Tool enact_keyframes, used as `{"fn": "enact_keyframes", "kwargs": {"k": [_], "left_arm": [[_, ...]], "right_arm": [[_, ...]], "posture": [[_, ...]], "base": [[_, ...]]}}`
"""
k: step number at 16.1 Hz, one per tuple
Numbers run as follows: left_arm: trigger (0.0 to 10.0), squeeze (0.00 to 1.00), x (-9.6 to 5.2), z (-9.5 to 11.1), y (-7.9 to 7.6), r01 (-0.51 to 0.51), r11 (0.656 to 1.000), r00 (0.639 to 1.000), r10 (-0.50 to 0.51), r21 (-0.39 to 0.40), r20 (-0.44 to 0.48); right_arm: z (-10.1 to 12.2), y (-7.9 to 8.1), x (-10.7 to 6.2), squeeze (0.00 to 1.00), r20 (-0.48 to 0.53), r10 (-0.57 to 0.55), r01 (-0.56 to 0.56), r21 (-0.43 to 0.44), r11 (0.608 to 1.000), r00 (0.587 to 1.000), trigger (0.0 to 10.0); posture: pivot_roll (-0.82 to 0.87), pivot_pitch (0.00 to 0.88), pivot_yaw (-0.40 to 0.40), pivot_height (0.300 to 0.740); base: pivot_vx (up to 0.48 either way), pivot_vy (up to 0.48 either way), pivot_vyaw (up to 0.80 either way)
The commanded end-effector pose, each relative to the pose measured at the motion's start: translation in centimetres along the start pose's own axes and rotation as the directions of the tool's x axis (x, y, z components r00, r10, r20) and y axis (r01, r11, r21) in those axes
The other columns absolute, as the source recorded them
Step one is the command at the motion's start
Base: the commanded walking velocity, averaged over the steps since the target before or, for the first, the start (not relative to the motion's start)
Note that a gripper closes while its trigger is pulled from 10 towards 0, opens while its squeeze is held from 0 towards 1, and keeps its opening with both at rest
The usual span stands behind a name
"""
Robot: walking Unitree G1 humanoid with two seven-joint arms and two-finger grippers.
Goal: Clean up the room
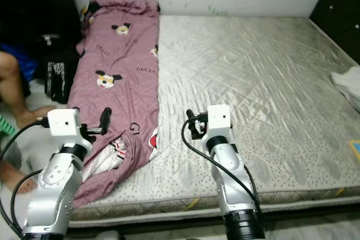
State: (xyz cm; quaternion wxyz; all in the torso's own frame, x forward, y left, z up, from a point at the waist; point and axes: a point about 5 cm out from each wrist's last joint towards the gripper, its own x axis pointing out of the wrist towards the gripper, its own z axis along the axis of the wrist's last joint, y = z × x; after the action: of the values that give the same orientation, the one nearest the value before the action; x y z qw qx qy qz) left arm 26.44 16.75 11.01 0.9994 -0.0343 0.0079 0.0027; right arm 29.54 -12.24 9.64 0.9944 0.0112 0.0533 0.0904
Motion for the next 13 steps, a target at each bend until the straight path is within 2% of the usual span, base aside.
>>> {"fn": "enact_keyframes", "kwargs": {"k": [1, 8, 13], "left_arm": [[10.0, 0.00, -0.17, -0.21, 0.45, -0.014, 1.000, 1.000, 0.014, 0.006, -0.013], [10.0, 0.00, 0.04, -0.27, 0.31, -0.033, 0.999, 0.999, 0.033, -0.018, -0.017], [10.0, 0.00, 0.07, -0.26, 0.40, -0.045, 0.999, 0.999, 0.045, -0.016, -0.017]], "right_arm": [[0.16, 0.31, 0.08, 0.00, 0.003, 0.009, -0.009, 0.000, 1.000, 1.000, 10.0], [0.04, 0.49, 0.26, 0.00, -0.003, 0.029, -0.029, -0.011, 1.000, 1.000, 10.0], [0.07, 0.53, 0.24, 0.00, 0.000, 0.031, -0.031, -0.006, 1.000, 1.000, 10.0]], "posture": [[0.07, 0.068, -0.044, 0.740], [0.07, 0.052, -0.051, 0.735], [0.07, 0.055, -0.051, 0.665]], "base": [[0.000, 0.000, 0.00], [0.000, 0.000, 0.00], [0.000, 0.000, 0.00]]}}
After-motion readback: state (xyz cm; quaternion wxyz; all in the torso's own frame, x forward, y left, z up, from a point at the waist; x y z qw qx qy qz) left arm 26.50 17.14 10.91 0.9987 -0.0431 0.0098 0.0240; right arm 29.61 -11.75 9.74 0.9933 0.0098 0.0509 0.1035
